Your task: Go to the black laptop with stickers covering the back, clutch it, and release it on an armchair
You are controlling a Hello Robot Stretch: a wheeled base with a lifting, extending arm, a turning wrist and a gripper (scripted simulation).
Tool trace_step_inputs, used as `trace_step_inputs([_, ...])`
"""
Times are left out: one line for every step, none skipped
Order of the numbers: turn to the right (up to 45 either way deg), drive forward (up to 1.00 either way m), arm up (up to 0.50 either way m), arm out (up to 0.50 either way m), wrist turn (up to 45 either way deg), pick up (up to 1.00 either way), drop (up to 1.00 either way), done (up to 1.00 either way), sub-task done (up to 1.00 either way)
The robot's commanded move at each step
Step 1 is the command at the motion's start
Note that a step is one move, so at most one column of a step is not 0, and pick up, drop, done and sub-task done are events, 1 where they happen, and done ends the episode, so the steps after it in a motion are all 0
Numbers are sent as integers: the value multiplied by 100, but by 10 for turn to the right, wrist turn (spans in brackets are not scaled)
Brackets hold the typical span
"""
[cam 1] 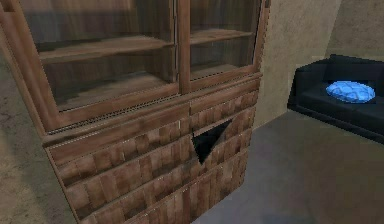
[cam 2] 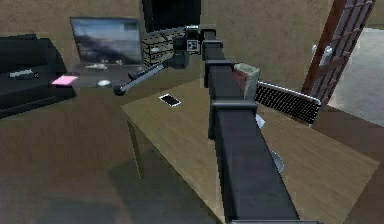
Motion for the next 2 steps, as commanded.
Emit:
trace_step_inputs([0, 0, 0, 0, -450, 0, 0, 0, 0])
trace_step_inputs([0, 0, 0, 0, -60, 0, 0, 0, 0])
